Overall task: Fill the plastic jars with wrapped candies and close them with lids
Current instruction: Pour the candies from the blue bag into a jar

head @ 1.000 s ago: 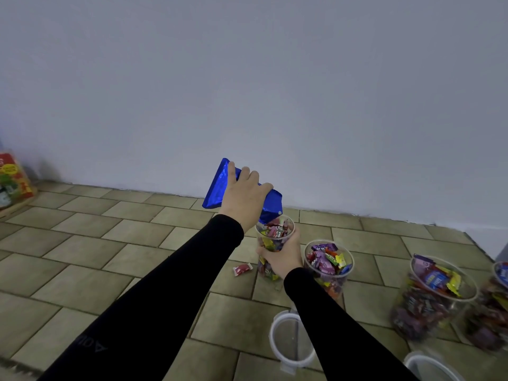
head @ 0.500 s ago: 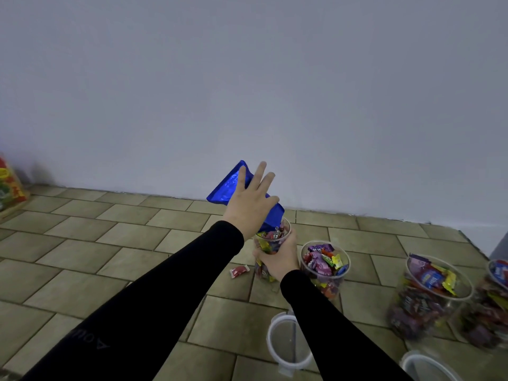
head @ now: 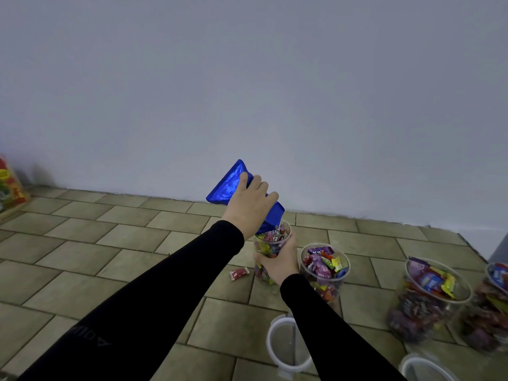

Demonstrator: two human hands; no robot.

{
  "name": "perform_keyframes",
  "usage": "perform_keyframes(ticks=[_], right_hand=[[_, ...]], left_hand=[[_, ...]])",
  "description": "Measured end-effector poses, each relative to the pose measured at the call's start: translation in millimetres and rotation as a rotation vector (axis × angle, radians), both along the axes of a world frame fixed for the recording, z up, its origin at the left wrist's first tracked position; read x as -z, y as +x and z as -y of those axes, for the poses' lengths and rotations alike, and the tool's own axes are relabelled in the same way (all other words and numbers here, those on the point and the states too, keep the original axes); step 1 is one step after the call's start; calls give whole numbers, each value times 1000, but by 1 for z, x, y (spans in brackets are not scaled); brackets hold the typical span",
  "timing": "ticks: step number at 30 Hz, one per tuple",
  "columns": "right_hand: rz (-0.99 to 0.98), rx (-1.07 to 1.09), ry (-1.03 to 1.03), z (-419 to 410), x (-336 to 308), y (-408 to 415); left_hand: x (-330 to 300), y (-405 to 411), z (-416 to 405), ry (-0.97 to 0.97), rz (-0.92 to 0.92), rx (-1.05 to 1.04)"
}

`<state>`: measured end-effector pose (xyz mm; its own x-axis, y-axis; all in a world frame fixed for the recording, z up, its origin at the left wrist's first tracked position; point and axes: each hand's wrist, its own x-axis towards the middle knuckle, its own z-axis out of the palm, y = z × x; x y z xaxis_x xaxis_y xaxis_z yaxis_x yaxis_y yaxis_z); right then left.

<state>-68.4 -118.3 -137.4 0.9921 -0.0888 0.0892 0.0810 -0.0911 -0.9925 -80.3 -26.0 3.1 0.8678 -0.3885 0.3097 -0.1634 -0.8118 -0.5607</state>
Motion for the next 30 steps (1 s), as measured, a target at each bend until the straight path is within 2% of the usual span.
perform_keyframes(ticks=[13,17,23,30], right_hand=[[-1,-1,-30,1,-2,-5],[-4,-8,-23,0,-4,-6],[-23,-9,-1,1,-7,-6],[-67,4,-68,2,-9,-7]], left_hand=[[-7,3,-14,-199,59,54],[2,2,-15,-154,17,51],[10,1,-19,-183,-8,-16],[22,-9,-44,-411,0,-282]])
